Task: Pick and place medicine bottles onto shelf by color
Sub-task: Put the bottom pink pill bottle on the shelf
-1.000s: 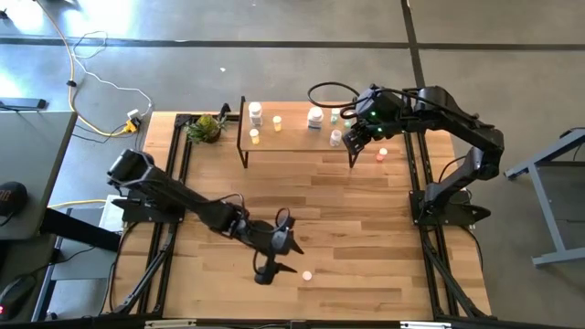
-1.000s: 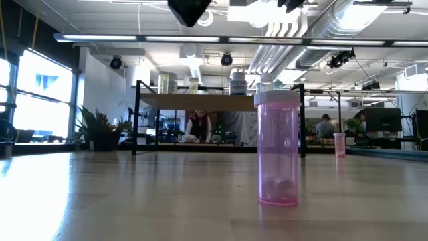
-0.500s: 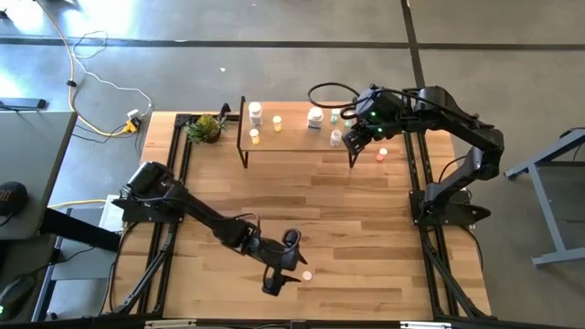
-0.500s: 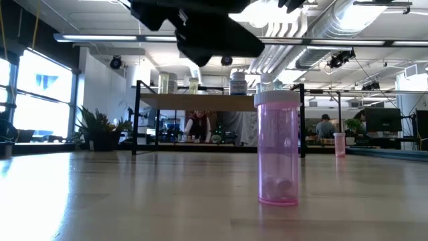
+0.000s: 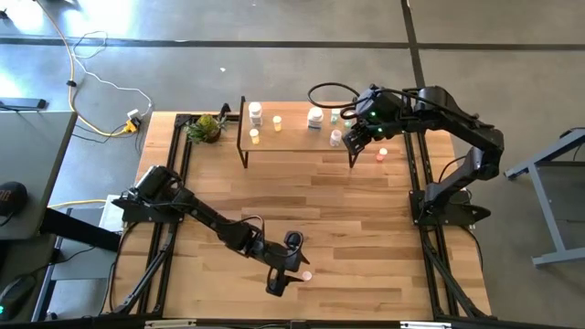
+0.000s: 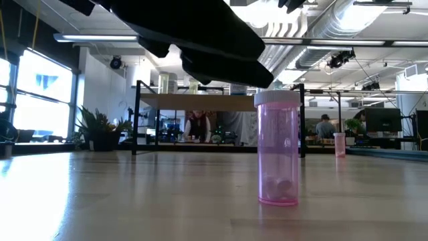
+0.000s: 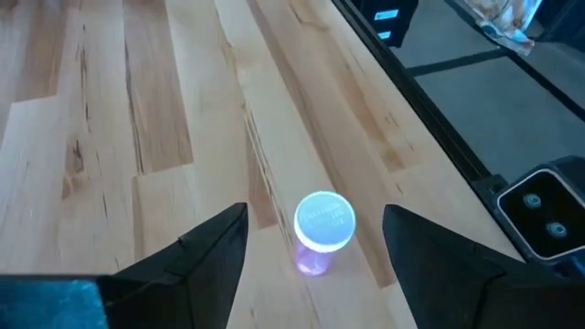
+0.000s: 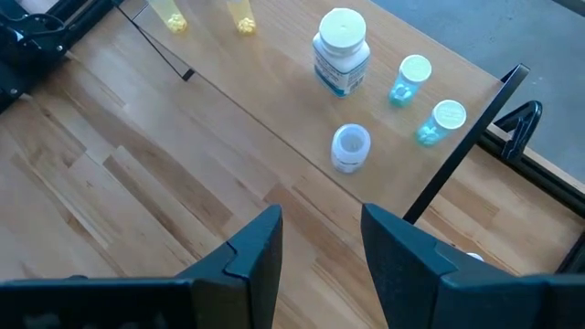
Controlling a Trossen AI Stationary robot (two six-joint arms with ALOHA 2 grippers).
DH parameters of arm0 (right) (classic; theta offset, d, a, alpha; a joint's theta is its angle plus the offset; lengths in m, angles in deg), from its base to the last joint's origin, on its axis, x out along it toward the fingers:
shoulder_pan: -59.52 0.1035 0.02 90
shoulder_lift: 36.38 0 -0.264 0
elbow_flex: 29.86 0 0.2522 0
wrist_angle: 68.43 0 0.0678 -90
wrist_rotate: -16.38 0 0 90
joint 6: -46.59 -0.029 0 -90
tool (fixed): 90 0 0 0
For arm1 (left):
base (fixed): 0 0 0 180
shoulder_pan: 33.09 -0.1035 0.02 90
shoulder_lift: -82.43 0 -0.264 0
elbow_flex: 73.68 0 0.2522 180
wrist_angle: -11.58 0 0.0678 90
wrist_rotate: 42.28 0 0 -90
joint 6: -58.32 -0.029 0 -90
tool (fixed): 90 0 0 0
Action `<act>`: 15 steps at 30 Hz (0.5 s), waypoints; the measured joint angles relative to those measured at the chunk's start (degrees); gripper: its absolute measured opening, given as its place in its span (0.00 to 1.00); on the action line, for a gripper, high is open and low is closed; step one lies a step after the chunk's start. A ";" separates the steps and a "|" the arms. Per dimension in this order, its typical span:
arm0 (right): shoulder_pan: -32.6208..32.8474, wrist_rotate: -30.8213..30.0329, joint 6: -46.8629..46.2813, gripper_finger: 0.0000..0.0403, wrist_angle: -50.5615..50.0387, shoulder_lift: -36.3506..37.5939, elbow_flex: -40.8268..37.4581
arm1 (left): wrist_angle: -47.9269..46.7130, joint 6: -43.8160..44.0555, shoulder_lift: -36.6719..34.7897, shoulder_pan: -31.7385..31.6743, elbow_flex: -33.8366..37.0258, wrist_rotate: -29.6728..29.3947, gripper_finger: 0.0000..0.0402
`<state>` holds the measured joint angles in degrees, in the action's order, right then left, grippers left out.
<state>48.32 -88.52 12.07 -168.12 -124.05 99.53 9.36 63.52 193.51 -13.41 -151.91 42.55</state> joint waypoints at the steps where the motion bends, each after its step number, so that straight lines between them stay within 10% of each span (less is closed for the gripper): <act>1: 0.00 0.00 0.00 0.35 0.00 -0.01 0.00 | 0.10 0.00 -0.02 0.00 0.00 0.00 0.60; 15: -0.01 -1.68 -0.18 0.35 0.04 -0.01 0.00 | 0.64 -1.25 0.09 0.26 0.00 -0.04 0.60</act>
<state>48.32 -90.20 11.89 -168.08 -124.06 99.53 9.99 62.27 193.60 -13.15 -151.91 42.50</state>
